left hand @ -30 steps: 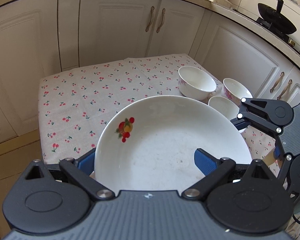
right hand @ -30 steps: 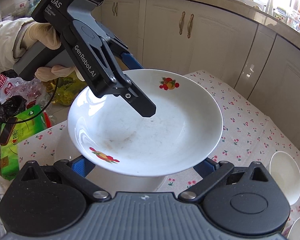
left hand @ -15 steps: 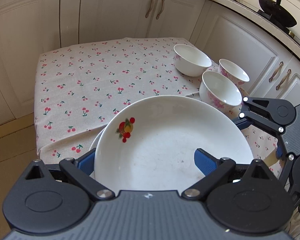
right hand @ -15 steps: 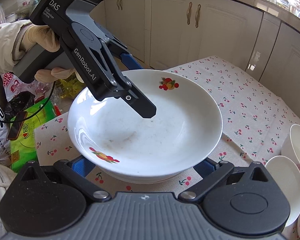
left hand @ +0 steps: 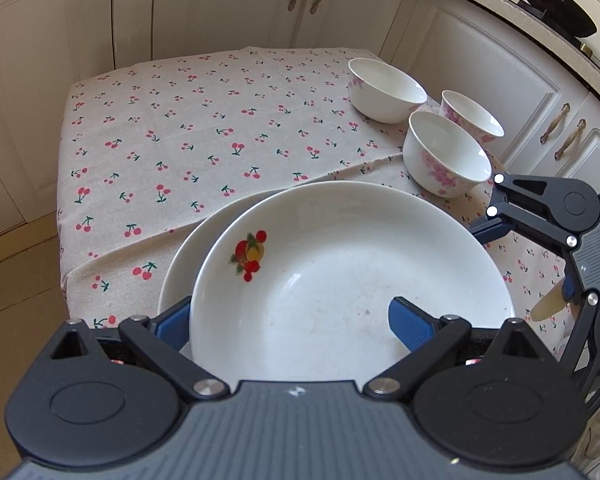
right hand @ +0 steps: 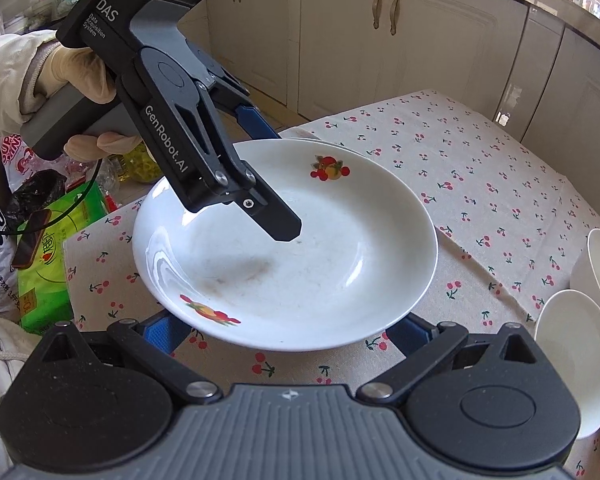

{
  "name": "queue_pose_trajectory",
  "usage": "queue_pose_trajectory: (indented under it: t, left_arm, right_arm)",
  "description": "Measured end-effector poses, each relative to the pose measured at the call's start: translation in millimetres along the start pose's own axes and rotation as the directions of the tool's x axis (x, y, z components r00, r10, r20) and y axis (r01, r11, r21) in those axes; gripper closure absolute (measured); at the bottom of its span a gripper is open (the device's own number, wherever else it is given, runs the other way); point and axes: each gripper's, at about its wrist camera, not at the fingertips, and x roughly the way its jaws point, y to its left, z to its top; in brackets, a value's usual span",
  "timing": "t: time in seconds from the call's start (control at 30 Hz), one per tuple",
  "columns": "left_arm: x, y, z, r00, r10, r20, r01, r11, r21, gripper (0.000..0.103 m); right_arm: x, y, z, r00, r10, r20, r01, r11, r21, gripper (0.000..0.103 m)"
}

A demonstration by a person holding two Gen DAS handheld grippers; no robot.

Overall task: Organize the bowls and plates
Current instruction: 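Carry the plate over the plate stack and lower it on top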

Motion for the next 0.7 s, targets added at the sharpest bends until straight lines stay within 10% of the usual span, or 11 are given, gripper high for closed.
queue_pose_trajectory:
  t: [0.7]
  left_arm:
    - [-6,2,-1,0.998,-0.008,-0.061,0.009,1.0,0.018,0.005]
  right_arm:
    - [-2,1,-1,1.0,0.0,-0.028,0.0,1.0,-0.006,0.0]
